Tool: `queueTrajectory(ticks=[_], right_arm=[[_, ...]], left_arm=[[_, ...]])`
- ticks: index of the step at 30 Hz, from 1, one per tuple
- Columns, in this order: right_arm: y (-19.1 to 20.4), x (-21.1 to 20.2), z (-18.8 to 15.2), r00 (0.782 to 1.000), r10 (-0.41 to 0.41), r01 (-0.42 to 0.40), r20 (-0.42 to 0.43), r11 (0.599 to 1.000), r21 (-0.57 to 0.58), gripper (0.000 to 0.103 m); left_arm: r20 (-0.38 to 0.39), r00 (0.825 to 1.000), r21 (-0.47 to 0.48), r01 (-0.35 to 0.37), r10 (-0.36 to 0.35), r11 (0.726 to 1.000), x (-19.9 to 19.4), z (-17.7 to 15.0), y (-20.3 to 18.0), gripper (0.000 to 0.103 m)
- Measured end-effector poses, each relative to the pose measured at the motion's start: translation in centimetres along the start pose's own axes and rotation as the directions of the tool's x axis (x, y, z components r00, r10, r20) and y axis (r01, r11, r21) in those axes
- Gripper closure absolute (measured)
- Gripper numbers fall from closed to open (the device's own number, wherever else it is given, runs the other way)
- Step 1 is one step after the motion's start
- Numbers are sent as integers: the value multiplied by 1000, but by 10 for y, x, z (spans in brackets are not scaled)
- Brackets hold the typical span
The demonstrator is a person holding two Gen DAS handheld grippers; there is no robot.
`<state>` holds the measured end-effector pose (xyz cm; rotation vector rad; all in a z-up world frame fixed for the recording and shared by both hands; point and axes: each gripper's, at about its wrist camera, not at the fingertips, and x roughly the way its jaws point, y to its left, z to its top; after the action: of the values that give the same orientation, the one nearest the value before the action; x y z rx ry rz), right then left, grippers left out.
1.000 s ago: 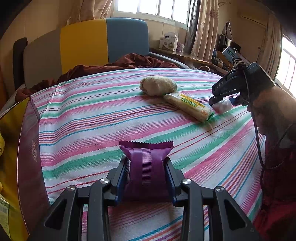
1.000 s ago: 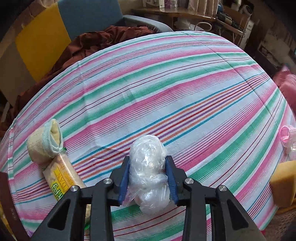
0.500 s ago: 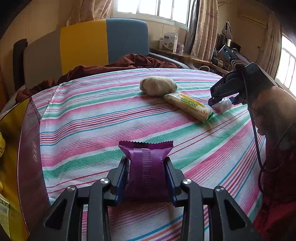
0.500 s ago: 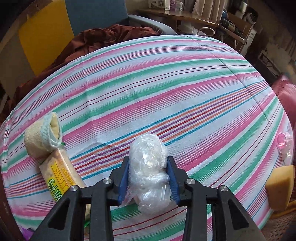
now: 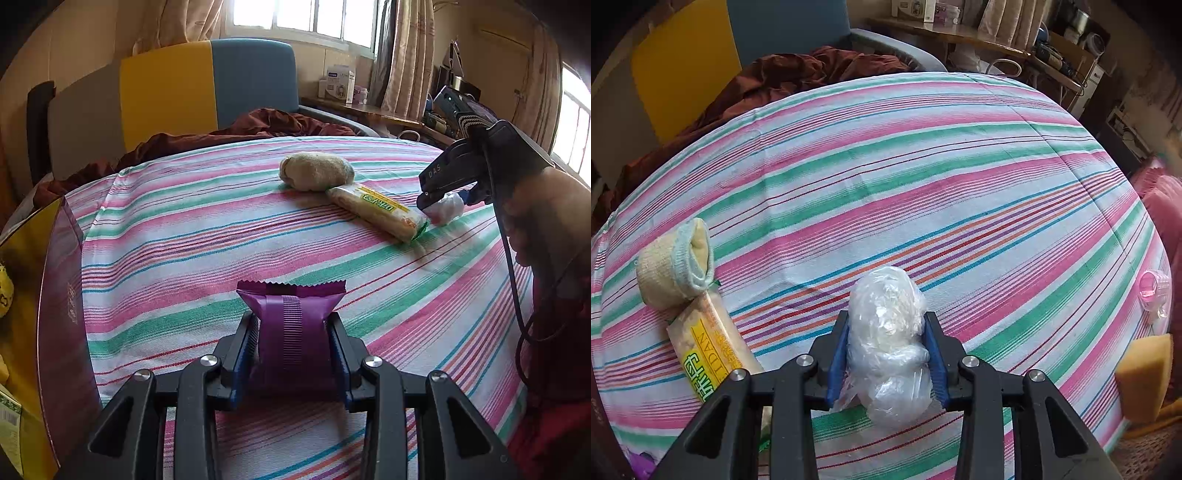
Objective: Organize objects
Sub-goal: 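Lift the white wrapped ball off the cloth with the right gripper, then carry the purple packet over the tin and open the left gripper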
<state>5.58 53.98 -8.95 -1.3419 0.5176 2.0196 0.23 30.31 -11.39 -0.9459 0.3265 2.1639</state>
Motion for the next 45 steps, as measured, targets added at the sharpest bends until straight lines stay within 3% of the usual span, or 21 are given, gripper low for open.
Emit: queueTrajectory(ticks=[7,16,23,27,33,37,41,45], right_arm=[[-3,-5,2,1000,23,-23,15,1000,16,66],[15,-37,4,975,160,-153,155,987,-58,66],[16,-46,3,966,186,-175,182,982,-71,66],[20,-49,1,964,189,-174,190,980,-92,66],[31,-61,-6,956,195,-164,221,975,-152,66],[38,-69,-9,947,208,-162,245,968,-192,66],[41,-74,-12,940,224,-171,257,962,-214,66],[45,-78,-15,936,232,-170,266,957,-237,66]], left_arm=[[2,1000,9,-16,16,1000,-1,0,-2,66],[-6,1000,17,-28,29,999,-13,0,-6,67],[45,999,12,18,-18,1000,-57,7,-9,67],[45,998,-36,53,-51,998,-81,8,3,67],[77,997,-114,19,-10,993,-121,0,41,67],[74,997,-265,-3,24,964,-143,-7,93,67],[51,997,-421,-34,61,906,-156,-18,148,67],[32,996,-514,-52,79,856,-163,-25,188,67]])
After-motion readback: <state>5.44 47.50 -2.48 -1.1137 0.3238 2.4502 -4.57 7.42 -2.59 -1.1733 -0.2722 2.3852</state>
